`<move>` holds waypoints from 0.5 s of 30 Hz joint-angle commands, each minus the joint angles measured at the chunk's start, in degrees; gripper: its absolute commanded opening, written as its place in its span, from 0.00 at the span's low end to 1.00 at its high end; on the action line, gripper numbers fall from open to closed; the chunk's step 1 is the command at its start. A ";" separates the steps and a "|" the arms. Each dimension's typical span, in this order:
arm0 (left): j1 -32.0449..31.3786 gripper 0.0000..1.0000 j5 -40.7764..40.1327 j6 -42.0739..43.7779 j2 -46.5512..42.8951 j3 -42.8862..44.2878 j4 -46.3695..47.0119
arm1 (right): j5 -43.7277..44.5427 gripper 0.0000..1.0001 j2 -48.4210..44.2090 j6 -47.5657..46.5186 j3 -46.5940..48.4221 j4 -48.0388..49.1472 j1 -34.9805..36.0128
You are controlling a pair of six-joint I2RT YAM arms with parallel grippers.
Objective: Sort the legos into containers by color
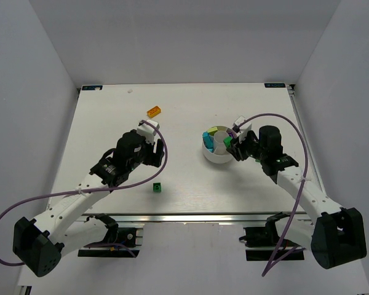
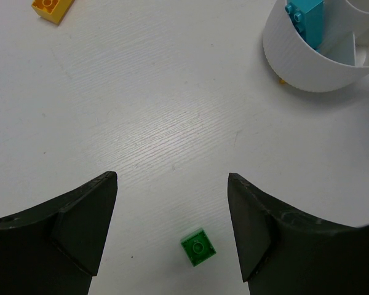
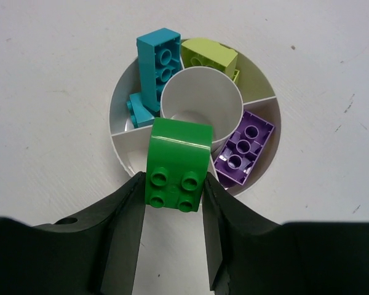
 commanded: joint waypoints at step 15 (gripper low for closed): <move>0.02 0.82 0.56 0.42 -0.70 -0.34 0.52 | 2.43 0.32 4.10 3.34 -2.84 9.81 0.26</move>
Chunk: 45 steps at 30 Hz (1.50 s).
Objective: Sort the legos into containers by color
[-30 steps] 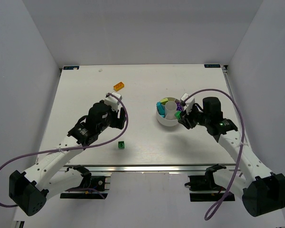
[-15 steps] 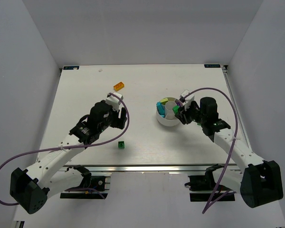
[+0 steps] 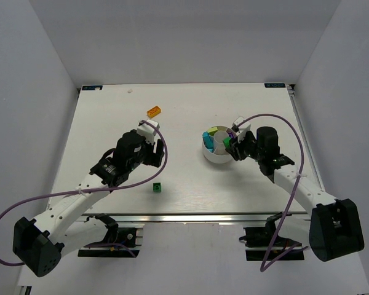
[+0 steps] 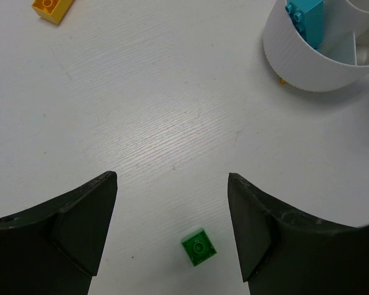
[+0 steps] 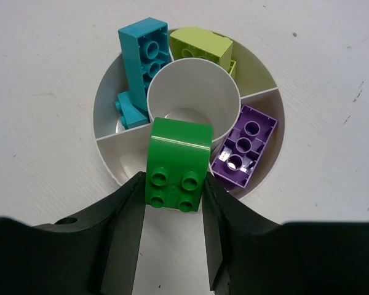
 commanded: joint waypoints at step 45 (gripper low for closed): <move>-3.58 0.93 1.79 -43.08 22.06 1.51 -20.40 | 2.11 0.65 -15.37 12.91 8.68 -11.03 -13.89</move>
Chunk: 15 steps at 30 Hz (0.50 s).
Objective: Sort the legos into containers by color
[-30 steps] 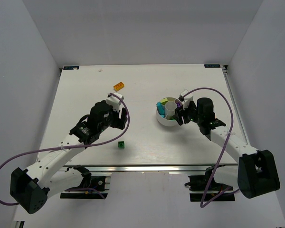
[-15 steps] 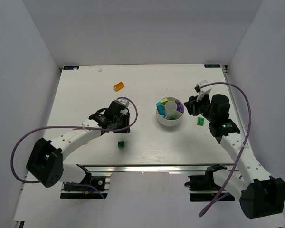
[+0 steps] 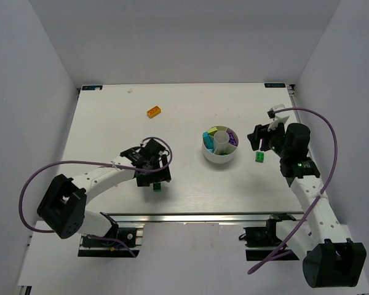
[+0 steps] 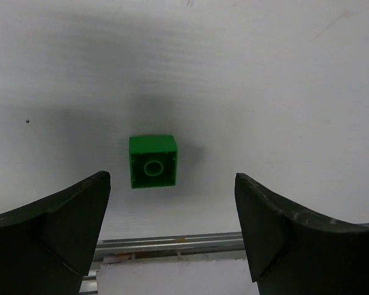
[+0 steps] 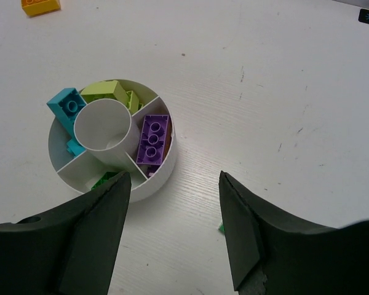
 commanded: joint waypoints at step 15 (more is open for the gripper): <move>-3.88 0.55 -8.01 -4.29 11.19 1.04 0.77 | -6.11 0.65 -2.00 1.50 2.82 -0.48 -4.12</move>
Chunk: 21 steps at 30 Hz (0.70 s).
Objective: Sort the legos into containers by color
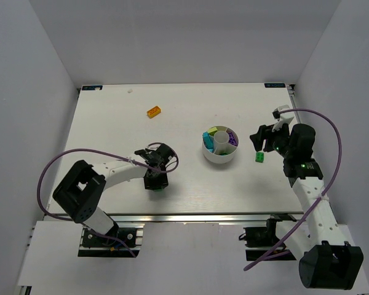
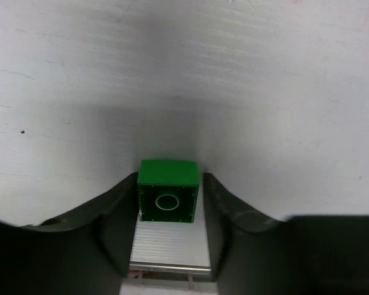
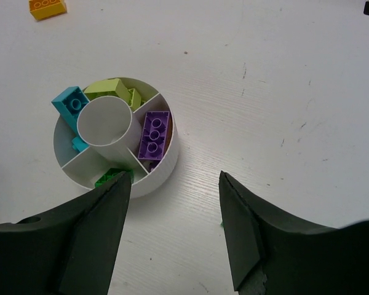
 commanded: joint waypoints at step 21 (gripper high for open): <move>-8.75 0.00 11.81 18.83 2.23 18.60 25.22 | -0.66 0.53 -1.06 0.14 2.10 1.49 -6.22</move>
